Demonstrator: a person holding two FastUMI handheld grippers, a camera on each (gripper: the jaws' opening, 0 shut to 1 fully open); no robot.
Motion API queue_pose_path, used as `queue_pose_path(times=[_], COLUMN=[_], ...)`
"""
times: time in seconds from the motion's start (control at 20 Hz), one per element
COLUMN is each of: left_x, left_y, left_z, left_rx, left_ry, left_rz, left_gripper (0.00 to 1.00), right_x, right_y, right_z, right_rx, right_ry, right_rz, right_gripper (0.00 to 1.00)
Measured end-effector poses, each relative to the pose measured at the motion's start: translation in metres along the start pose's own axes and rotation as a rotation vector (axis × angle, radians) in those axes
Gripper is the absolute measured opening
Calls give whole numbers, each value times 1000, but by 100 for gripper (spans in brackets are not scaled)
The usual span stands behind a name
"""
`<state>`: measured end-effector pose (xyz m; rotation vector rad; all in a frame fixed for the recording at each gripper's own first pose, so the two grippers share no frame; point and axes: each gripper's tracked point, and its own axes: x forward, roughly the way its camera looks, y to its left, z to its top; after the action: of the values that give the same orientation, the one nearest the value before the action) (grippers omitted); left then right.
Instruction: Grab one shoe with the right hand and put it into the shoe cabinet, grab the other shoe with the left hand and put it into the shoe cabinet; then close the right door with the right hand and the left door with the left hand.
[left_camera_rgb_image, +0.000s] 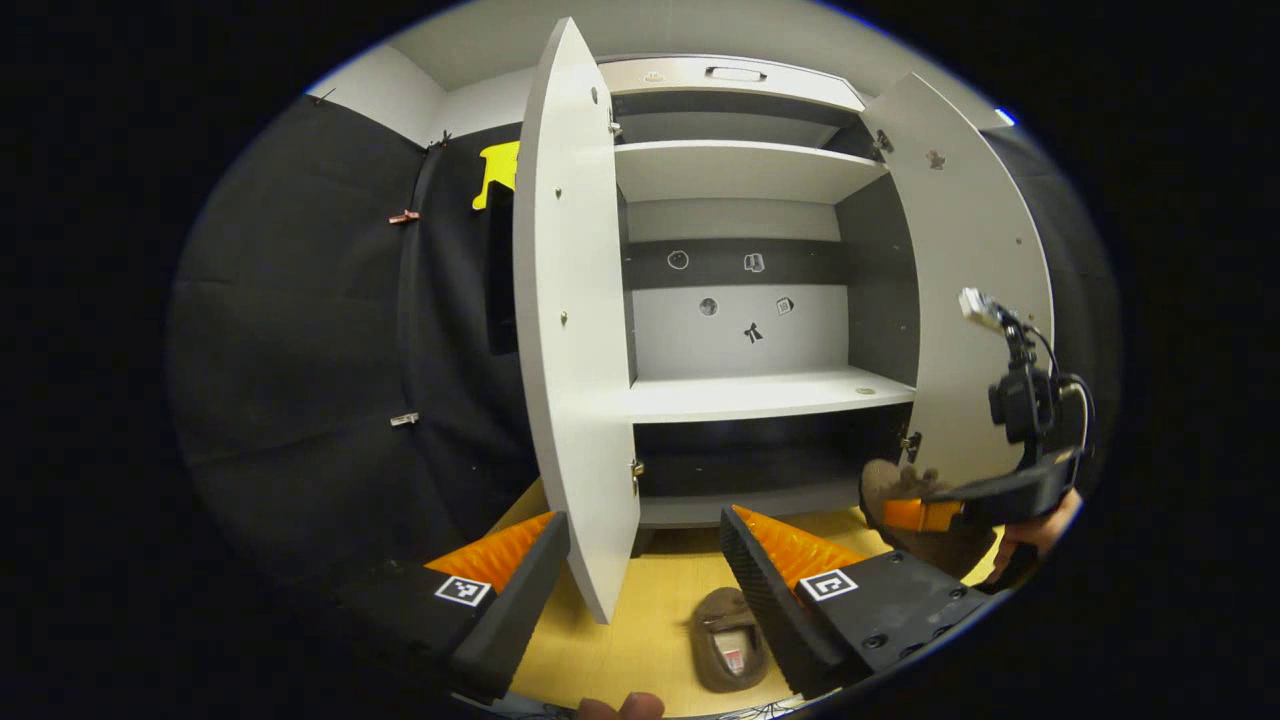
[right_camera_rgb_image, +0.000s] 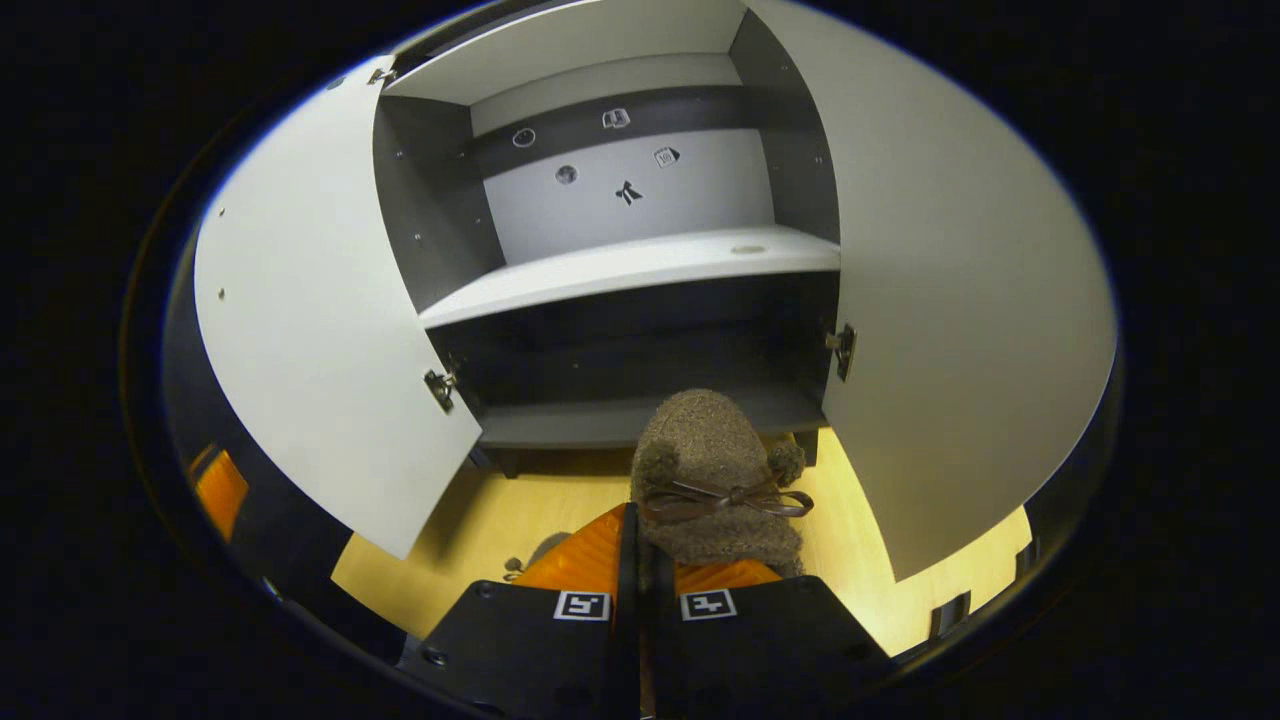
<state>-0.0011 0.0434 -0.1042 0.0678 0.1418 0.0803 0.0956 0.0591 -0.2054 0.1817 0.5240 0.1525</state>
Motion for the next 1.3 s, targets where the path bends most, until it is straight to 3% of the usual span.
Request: queue_pose_path(times=[0.5,0.95,1.3], left_x=[5,11,11], left_y=[-21,-7,-5], left_z=[8,-7,-7], left_rx=[-7,-13,4], left_ry=[-14,28,6], left_rz=[-30,19,39], left_gripper=[96,96,96], right_x=[26,125,189], right_y=[15,4,-15], right_z=[180,266,281], right_rx=[-74,-103,-132], right_ry=[-190,-251,-247], right_rz=[49,-21,-86], right_gripper=[11,11,11])
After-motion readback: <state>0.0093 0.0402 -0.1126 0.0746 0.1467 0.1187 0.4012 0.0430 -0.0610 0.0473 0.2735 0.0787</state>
